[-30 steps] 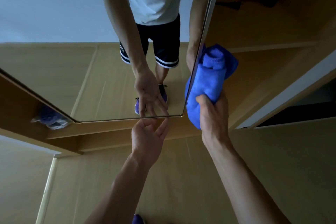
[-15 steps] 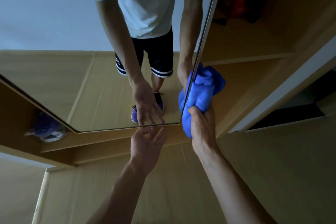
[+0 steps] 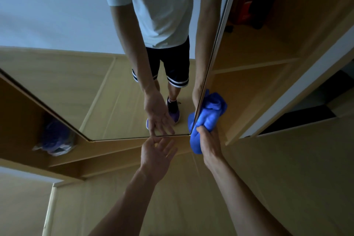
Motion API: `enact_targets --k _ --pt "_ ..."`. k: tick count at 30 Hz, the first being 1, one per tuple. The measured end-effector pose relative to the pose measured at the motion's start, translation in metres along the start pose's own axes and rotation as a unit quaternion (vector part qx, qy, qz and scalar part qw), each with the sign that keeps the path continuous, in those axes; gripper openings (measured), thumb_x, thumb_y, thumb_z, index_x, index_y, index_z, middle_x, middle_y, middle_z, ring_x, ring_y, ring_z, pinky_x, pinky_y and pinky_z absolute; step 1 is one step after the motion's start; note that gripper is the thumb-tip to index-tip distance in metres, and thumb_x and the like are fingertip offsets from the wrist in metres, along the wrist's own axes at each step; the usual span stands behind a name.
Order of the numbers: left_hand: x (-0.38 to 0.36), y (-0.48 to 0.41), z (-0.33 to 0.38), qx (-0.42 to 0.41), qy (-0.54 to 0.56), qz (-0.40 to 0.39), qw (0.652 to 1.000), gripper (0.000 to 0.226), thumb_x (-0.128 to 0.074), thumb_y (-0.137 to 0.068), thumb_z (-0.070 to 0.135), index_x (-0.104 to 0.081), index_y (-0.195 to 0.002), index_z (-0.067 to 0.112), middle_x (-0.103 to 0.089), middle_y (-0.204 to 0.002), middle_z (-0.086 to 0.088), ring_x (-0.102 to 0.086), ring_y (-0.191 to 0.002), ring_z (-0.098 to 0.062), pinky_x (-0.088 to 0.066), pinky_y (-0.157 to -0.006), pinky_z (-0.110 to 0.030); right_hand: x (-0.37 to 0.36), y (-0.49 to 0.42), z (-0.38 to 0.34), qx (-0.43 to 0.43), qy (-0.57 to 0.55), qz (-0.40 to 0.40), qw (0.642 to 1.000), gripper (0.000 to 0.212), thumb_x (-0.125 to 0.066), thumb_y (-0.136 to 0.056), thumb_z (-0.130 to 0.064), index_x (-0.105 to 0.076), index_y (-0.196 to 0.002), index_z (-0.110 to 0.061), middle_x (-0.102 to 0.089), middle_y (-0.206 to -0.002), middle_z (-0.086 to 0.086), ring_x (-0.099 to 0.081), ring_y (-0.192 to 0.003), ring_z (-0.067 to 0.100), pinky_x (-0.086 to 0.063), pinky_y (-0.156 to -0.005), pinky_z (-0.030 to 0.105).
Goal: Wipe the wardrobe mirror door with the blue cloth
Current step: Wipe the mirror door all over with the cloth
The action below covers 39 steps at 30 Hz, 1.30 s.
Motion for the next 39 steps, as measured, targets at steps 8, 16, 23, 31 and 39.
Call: enact_targets --k 8,16,23,31,39 --pt "-0.008 0.014 0.0 0.008 -0.052 -0.001 0.999 0.016 -0.049 -0.098 0.019 -0.063 -0.104 0.016 -0.061 -0.112 -0.005 -0.061 -0.119 -0.029 -0.04 -0.114 -0.05 0.0 0.015 -0.045 0.053 -0.051 0.009 0.997 0.032 -0.051 -0.094 0.0 -0.056 -0.087 -0.03 -0.065 -0.086 -0.004 -0.062 -0.072 0.0 -0.044 -0.059 0.007" --pt "-0.051 0.064 0.01 -0.207 -0.447 0.018 0.87 0.041 -0.054 -0.079 0.027 -0.063 -0.117 0.013 -0.061 -0.077 0.009 -0.056 -0.064 -0.012 -0.042 -0.059 -0.023 0.016 0.014 -0.039 0.052 0.002 0.006 0.999 0.019 -0.052 -0.091 -0.002 -0.057 -0.078 -0.015 -0.058 -0.07 -0.005 -0.055 -0.067 0.01 -0.042 -0.055 0.015" --pt "-0.138 0.146 0.057 -0.508 -0.611 -0.084 0.602 0.026 -0.051 -0.09 0.014 -0.073 -0.103 0.019 -0.067 -0.093 0.006 -0.063 -0.085 -0.016 -0.053 -0.073 -0.035 -0.006 0.024 -0.021 -0.016 -0.064 -0.002 0.998 0.033 -0.055 -0.086 -0.014 -0.066 -0.116 -0.022 -0.073 -0.104 -0.003 -0.071 -0.089 0.013 -0.052 -0.067 0.023" --pt "-0.226 0.229 0.095 -0.647 -0.618 -0.153 0.421 0.041 -0.041 -0.087 0.016 -0.076 -0.108 0.009 -0.07 -0.106 -0.004 -0.063 -0.096 -0.028 -0.056 -0.077 -0.039 0.01 0.053 -0.125 0.098 -0.108 -0.011 0.989 0.016 -0.051 -0.098 -0.01 -0.06 -0.109 -0.018 -0.063 -0.091 -0.002 -0.062 -0.078 0.009 -0.05 -0.071 0.021" --pt "-0.285 0.302 0.126 -0.74 -0.635 -0.131 0.178 0.033 -0.056 -0.086 0.002 -0.075 -0.113 0.006 -0.07 -0.118 -0.009 -0.054 -0.111 -0.029 -0.048 -0.087 -0.037 0.013 0.054 -0.11 0.064 -0.065 0.015 0.996 0.006 -0.057 -0.095 -0.015 -0.06 -0.097 -0.011 -0.06 -0.083 -0.001 -0.056 -0.075 0.014 -0.043 -0.059 0.015"
Point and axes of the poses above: each hand's wrist, its own y-axis away from the middle knuckle, its own x-axis out of the back of the hand, z = x × y, the point moved 7 cm from there along -y, towards the middle knuckle
